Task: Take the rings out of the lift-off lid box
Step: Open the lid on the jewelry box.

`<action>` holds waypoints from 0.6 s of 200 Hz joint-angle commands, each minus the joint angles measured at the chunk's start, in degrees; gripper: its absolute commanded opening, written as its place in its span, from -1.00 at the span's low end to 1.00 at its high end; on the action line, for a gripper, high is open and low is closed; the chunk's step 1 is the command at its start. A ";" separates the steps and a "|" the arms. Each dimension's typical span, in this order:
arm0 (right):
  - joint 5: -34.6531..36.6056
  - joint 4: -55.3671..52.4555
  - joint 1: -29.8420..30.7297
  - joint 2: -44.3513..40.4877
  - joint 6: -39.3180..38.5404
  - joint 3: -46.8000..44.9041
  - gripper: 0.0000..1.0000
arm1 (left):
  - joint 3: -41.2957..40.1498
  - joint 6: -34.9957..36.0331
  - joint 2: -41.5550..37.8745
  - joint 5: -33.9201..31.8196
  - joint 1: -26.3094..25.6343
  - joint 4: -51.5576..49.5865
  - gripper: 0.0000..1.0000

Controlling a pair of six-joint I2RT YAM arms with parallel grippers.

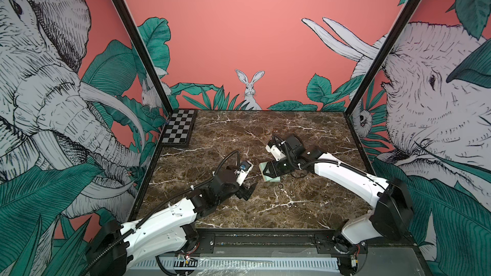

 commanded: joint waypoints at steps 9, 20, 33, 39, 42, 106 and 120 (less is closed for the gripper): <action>-0.48 3.80 0.11 -2.63 -2.33 -2.12 -0.13 | 2.98 12.36 -1.10 6.99 -0.14 -11.76 0.99; -1.34 4.63 0.04 -3.11 -2.52 -2.76 -0.13 | 2.04 17.27 -3.09 10.01 -0.14 -12.25 0.99; -2.36 5.96 -0.05 -3.81 -2.36 -3.67 -0.12 | 1.07 20.77 -4.88 10.38 -0.14 -11.92 0.99; -2.58 6.50 0.01 -4.07 -2.36 -4.06 -0.12 | 0.50 21.98 -5.44 10.34 -0.14 -11.71 0.99; -2.72 6.76 0.03 -4.22 -2.38 -4.24 -0.12 | 0.26 22.91 -5.74 10.62 -0.14 -11.66 0.99; -7.56 10.80 -0.04 -5.40 -1.95 -6.95 -0.14 | -2.86 29.39 -2.92 9.12 -0.07 0.38 0.99; -8.44 11.49 -0.02 -5.86 -1.72 -7.38 -0.15 | -3.32 28.36 -1.54 6.77 -0.05 4.58 0.99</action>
